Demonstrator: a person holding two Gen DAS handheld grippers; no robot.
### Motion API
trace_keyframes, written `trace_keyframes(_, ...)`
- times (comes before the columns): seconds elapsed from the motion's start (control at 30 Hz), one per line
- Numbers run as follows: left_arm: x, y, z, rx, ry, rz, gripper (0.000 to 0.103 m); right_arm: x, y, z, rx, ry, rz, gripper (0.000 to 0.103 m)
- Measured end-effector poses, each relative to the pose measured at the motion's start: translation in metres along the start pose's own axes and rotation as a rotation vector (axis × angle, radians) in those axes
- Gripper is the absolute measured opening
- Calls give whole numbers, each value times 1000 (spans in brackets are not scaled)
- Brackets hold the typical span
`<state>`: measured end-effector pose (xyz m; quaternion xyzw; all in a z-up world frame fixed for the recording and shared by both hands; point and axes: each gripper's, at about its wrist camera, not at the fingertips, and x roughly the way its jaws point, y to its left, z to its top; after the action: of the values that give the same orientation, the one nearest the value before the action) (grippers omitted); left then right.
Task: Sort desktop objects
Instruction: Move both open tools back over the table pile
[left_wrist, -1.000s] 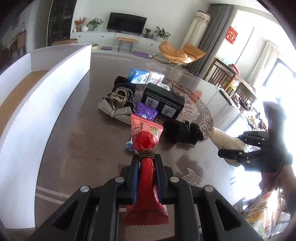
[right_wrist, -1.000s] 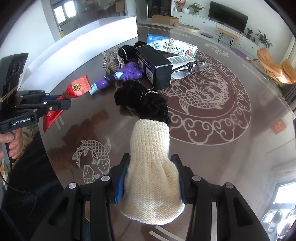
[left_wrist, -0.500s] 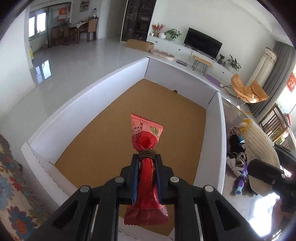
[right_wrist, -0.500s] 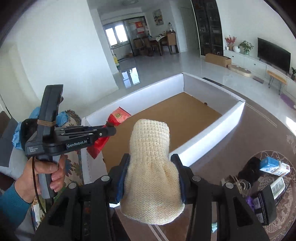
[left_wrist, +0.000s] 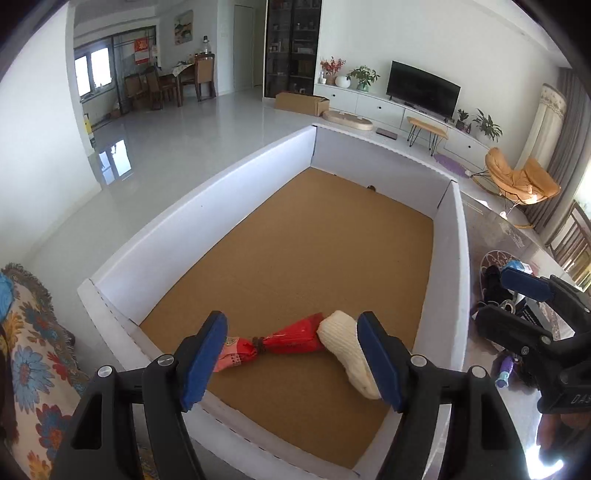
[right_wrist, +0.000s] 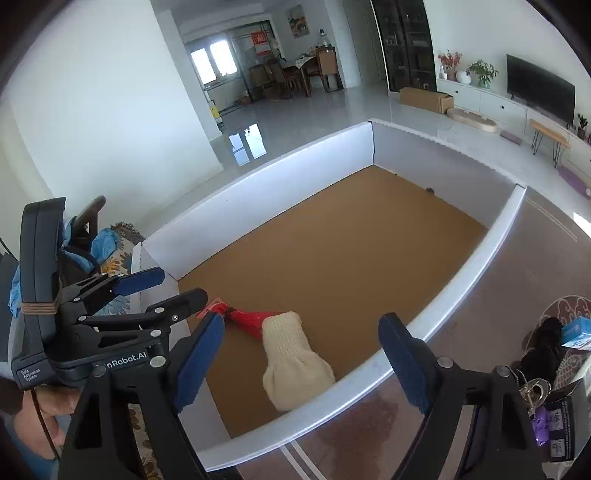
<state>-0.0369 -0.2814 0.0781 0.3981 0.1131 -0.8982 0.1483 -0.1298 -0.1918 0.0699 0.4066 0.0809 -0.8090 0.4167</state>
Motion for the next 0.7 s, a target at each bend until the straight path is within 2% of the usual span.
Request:
trace_keyframes(0.13,-41,-61,-19,83,-59,-200,75,-59,-33,-38,-38,-103,-119,95)
trace_keyframes(0.2,-53,-99,-36,136,-71,-306,91,-90,-58,-72,-26,-148,-187,95)
trace_keyframes(0.23,-56,-118,-47,160,-70,-345,100,-105,-73,-89,-15,-172,-226,95)
trace_keyframes(0.33,-40,-170,-86,218,-5,-429,102,-141,-115,-147,43,-195,-351,96)
trace_keyframes(0.43,0,-213,-122,292,89,-384,102,-167,-151,-207,107,-158,-462,96)
trace_keyframes(0.57,33,-235,-151,360,119,-300,101,-182,-190,-272,151,-47,-556,97)
trace_keyframes(0.7,44,-237,-153,345,127,-286,101,-182,-211,-297,158,28,-581,97)
